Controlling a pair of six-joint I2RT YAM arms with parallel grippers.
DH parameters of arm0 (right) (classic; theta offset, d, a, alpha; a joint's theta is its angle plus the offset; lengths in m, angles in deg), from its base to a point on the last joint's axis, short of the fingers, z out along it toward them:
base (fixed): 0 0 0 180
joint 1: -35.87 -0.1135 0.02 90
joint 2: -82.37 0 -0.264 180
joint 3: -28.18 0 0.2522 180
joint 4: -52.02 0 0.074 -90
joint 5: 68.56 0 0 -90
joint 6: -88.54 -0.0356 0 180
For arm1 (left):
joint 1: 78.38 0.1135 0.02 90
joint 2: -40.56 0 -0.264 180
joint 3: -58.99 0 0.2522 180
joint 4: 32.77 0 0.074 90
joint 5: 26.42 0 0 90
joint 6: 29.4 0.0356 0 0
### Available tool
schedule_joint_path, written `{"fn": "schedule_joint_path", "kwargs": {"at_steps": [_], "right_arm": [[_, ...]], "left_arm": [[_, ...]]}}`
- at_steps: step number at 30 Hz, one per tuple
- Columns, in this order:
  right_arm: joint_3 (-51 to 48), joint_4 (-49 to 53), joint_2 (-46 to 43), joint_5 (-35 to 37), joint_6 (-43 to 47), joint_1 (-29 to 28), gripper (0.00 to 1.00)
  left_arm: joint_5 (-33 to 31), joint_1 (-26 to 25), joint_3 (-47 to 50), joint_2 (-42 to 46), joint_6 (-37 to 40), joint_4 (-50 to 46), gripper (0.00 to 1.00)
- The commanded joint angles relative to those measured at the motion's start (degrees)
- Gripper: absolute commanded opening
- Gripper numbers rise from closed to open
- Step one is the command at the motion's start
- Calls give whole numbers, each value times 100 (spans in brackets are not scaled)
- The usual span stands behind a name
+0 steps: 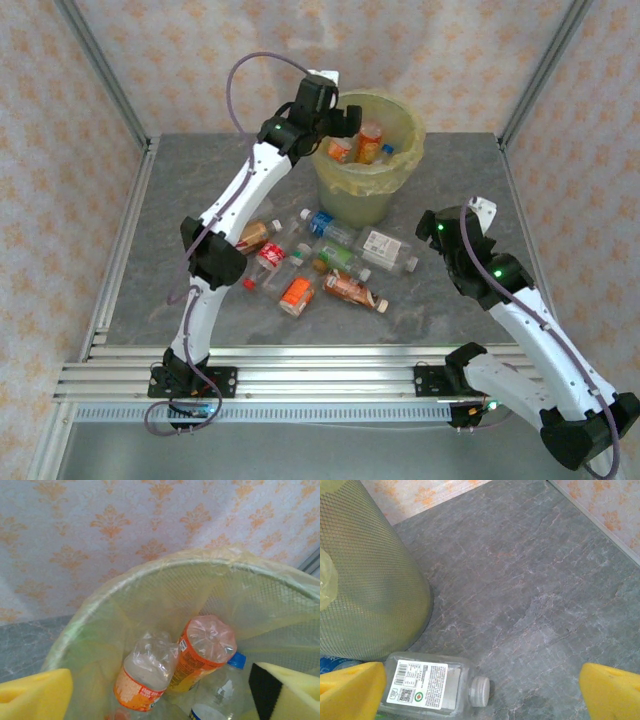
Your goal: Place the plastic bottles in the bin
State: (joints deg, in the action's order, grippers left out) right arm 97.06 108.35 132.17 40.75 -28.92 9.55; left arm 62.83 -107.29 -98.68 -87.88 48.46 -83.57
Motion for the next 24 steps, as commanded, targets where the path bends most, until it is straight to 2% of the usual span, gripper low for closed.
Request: {"fn": "schedule_joint_path", "kwargs": {"at_steps": [1, 6, 12, 19, 24], "right_arm": [[39, 221, 80, -99, -36, -30, 99], [-9, 249, 126, -411, 36, -32, 99], [-110, 230, 115, -710, 107, -30, 99], [-141, 252, 281, -1093, 176, -107, 99], [-41, 414, 504, -1203, 220, -405, 99]], "left_arm": [[-262, -70, 163, 881, 61, -65, 100], [-311, -76, 1004, 1826, 63, 345, 100], [-598, -74, 2674, 3252, -14, 1033, 100], [-1662, -65, 5432, 5109, -422, 1941, 100], [-2330, -60, 6849, 6228, -829, 1977, 100]]}}
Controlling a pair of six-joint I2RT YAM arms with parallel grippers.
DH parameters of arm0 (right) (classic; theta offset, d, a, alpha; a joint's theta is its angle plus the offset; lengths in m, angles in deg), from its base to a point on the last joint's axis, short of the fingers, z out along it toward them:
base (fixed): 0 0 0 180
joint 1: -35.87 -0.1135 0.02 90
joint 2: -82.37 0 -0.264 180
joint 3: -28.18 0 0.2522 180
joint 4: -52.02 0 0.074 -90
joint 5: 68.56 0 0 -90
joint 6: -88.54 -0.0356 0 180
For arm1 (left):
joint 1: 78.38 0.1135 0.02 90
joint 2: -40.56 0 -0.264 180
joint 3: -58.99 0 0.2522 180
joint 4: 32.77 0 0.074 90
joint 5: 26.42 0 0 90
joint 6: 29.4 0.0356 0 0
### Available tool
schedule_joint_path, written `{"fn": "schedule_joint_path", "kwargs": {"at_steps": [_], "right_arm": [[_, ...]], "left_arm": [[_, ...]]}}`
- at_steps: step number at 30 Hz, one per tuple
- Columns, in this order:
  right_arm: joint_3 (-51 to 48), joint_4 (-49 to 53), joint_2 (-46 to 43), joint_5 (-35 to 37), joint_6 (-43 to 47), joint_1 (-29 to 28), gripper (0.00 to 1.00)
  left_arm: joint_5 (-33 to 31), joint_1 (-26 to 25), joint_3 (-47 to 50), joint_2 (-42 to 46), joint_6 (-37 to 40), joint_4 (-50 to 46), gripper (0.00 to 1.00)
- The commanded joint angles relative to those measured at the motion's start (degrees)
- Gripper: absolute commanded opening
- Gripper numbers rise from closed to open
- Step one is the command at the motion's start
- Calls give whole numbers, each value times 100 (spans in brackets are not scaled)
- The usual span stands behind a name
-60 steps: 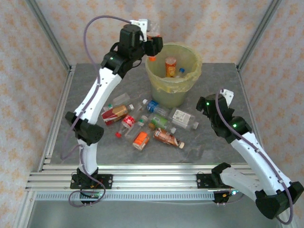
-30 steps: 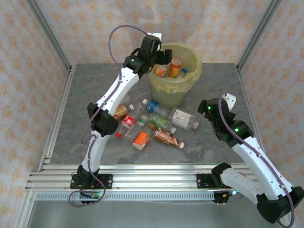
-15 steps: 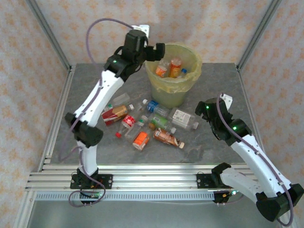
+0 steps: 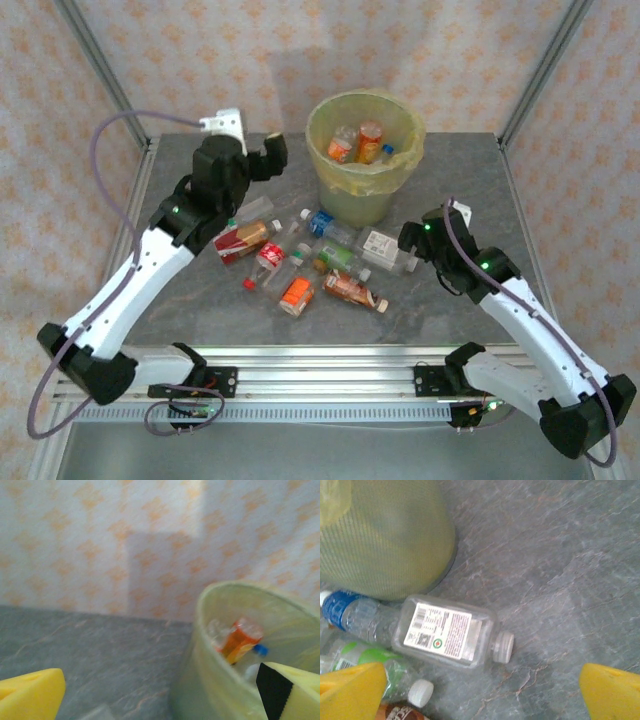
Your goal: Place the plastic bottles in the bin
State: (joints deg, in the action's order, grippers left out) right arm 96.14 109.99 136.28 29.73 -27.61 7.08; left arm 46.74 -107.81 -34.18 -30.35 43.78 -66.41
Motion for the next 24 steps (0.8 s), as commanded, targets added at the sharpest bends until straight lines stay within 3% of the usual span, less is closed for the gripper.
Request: {"fn": "schedule_joint_path", "kwargs": {"at_steps": [1, 9, 18, 24], "right_arm": [[76, 279, 155, -77, 94, -276, 99], [364, 466, 857, -9, 135, -1163, 100], [648, 449, 2004, -723, 586, -1711, 90], [953, 597, 2872, -629, 927, -2390, 82]], "left_arm": [[-884, -7, 627, 667, -486, 180, 100], [-1410, 7, 1919, 1767, -1091, -131, 100], [-1623, 2, 2391, 2331, -1114, -489, 100], [-1867, 13, 2542, 2433, -1190, -549, 100]]}}
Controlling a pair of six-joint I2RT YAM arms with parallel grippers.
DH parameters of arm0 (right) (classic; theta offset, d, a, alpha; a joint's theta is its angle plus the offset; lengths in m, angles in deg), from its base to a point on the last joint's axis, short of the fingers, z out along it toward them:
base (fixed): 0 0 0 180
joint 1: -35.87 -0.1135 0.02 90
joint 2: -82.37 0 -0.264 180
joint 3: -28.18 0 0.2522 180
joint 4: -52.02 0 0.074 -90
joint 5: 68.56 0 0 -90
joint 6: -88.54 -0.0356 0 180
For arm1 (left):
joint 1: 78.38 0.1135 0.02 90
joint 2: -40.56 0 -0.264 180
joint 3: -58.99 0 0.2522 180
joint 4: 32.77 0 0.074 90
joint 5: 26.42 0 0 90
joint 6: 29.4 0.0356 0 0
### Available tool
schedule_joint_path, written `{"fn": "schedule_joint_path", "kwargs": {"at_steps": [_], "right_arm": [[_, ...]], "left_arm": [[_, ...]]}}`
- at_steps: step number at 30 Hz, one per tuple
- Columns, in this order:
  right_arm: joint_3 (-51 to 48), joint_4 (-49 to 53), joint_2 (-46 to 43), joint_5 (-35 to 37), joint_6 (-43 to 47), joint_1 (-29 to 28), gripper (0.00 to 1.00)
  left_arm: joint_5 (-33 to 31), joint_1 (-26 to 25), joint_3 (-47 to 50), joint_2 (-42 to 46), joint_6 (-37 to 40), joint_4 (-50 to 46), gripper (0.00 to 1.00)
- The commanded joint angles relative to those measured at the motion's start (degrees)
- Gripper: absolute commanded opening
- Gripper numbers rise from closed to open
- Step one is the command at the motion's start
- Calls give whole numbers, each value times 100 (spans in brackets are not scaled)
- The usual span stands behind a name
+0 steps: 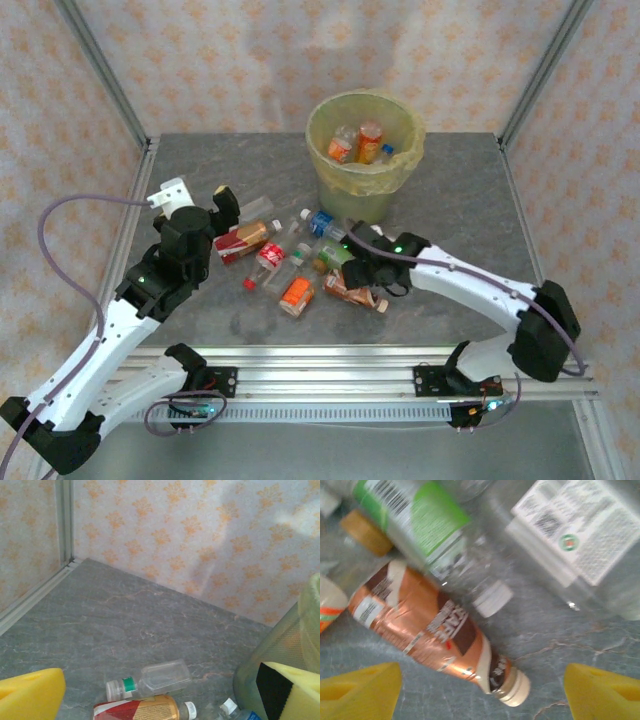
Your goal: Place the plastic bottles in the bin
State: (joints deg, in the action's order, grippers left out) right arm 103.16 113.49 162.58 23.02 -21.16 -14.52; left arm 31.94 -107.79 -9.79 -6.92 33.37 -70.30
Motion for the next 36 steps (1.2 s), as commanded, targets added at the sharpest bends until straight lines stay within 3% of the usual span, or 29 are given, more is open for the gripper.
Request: {"fn": "schedule_joint_path", "kwargs": {"at_steps": [1, 15, 27, 36], "right_arm": [[288, 240, 369, 44, 331, -323, 81], [427, -94, 1220, -44, 712, -524, 71], [532, -411, 1690, 36, 924, -523, 71], [517, -496, 1877, -429, 767, -519, 65]], "left_arm": [[-409, 13, 134, 126, -159, -133, 100], [-630, 39, 213, 320, -228, -212, 100], [-520, 88, 205, 257, -209, -209, 100], [-464, 133, 205, 257, -232, -242, 100]]}}
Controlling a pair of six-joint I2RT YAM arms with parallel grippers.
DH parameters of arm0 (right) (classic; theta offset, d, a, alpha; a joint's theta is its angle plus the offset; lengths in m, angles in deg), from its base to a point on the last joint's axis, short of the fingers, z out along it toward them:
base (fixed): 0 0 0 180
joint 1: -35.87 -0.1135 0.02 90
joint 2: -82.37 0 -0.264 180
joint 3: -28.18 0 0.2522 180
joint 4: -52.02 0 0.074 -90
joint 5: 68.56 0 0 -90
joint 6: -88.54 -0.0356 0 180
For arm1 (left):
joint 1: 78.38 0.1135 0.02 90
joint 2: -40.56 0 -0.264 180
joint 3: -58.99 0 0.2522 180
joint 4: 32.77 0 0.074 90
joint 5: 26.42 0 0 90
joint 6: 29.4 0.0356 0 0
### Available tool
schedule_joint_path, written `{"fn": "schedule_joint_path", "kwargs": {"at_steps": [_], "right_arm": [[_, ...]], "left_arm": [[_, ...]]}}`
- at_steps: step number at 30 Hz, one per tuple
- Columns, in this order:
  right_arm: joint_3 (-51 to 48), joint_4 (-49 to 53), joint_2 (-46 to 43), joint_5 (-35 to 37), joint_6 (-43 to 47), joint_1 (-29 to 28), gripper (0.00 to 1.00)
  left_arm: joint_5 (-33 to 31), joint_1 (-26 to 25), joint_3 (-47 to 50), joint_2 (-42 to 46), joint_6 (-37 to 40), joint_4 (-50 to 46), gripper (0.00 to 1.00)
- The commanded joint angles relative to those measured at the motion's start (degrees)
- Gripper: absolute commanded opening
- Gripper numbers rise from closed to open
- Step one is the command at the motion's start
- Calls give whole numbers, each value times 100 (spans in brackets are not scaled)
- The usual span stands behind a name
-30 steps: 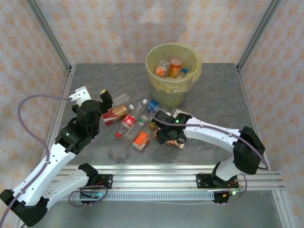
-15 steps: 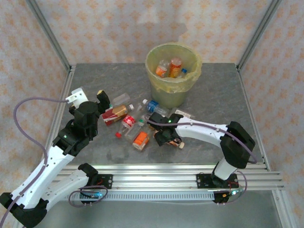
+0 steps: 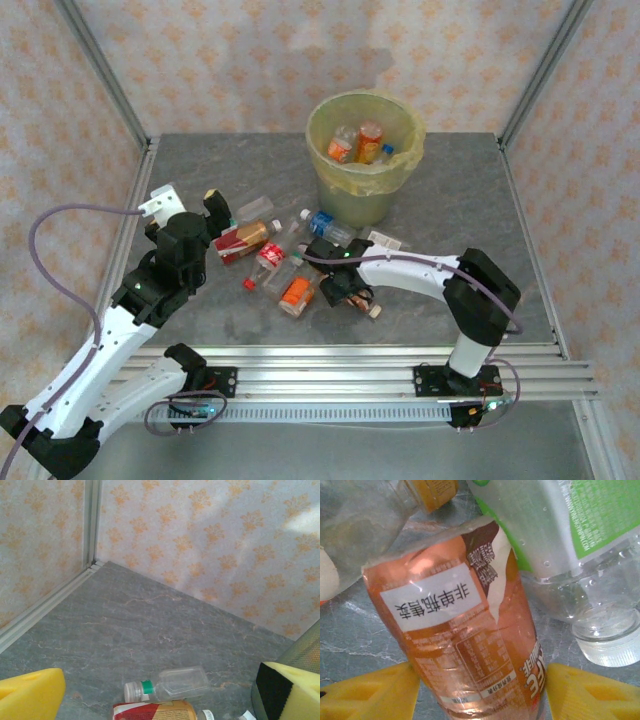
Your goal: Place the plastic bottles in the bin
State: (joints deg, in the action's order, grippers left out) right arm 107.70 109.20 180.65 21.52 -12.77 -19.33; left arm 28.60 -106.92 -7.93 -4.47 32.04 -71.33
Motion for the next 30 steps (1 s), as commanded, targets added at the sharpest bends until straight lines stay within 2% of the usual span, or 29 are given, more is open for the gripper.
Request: {"fn": "schedule_joint_path", "kwargs": {"at_steps": [1, 11, 18, 30], "right_arm": [[32, -103, 55, -369, -117, -36, 64], [-55, -73, 67, -507, -287, -43, 61], [-23, -167, 246, -303, -209, -37, 69], [15, -263, 336, -69, -37, -41, 72]], "left_arm": [[-119, 52, 26, 12, -110, -148, 100], [-48, 102, 61, 4, -139, -148, 100], [6, 132, 41, 12, -150, -175, 100], [62, 177, 53, -5, -176, -201, 100]]}}
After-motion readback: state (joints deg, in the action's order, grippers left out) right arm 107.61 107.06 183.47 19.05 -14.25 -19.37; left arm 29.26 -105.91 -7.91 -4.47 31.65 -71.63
